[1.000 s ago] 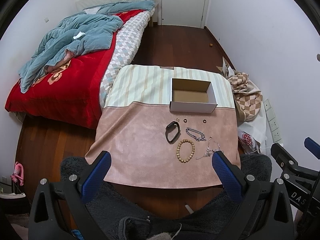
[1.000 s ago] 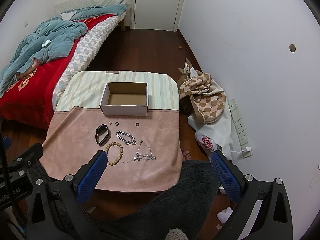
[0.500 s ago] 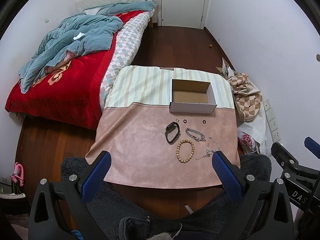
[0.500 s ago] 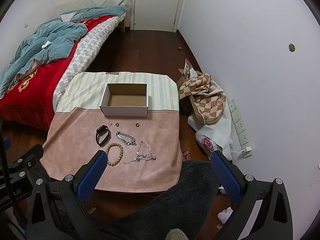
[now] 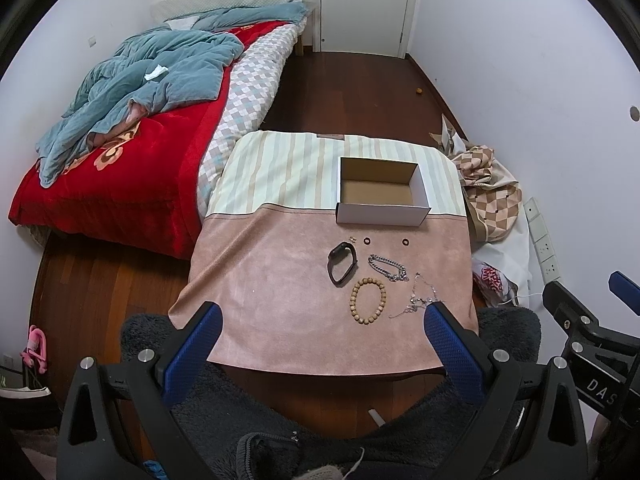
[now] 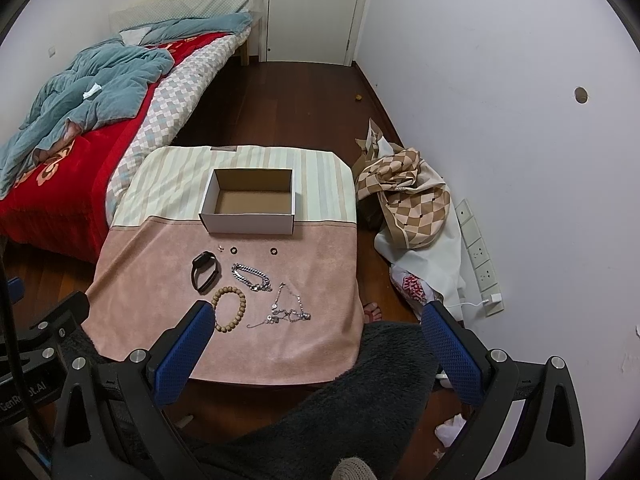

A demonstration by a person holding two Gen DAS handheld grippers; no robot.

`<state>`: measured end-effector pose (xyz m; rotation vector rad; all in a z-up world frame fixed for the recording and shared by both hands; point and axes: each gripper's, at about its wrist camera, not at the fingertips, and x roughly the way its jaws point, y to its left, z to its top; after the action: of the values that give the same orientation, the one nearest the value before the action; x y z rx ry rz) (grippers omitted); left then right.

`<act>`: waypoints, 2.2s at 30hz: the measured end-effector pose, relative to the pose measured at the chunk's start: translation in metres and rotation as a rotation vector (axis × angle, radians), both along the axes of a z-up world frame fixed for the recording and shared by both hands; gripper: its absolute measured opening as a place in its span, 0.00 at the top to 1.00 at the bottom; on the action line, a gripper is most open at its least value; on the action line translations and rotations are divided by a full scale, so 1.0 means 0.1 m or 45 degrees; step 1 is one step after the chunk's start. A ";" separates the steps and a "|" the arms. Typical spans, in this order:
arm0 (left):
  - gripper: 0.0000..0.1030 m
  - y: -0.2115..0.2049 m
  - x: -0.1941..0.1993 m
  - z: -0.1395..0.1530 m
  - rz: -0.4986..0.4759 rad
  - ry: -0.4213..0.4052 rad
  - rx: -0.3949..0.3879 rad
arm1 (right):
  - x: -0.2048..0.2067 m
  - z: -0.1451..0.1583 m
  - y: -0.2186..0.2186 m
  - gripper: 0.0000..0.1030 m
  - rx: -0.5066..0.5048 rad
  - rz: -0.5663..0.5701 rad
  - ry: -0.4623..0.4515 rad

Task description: Organize jewelry

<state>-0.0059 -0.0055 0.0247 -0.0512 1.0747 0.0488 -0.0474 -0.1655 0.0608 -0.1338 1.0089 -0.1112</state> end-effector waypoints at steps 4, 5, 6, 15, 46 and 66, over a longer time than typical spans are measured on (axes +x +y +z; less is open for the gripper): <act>0.00 -0.01 -0.01 0.00 -0.004 -0.006 0.001 | 0.00 0.01 0.00 0.00 -0.001 0.000 -0.002; 0.00 -0.02 -0.01 0.00 -0.005 -0.008 0.001 | 0.00 0.01 -0.01 0.00 -0.001 0.000 -0.003; 0.00 -0.02 -0.03 0.00 -0.007 -0.009 0.001 | 0.00 0.01 -0.01 0.00 0.002 0.000 -0.003; 0.00 -0.01 -0.06 0.01 -0.009 -0.016 0.000 | -0.01 0.05 -0.02 0.00 0.002 0.000 -0.009; 0.01 0.02 0.85 -2.09 -0.019 0.269 0.166 | 0.91 -2.25 -0.61 0.26 0.182 -0.165 0.303; 0.65 -0.46 0.99 -2.95 -0.181 0.337 0.024 | 0.90 -3.06 -0.76 0.26 0.302 -0.158 0.433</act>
<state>0.0926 -0.0511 -0.2702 0.0500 1.3398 -0.0645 0.0424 -0.2419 -0.2450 0.1317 1.3618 -0.0820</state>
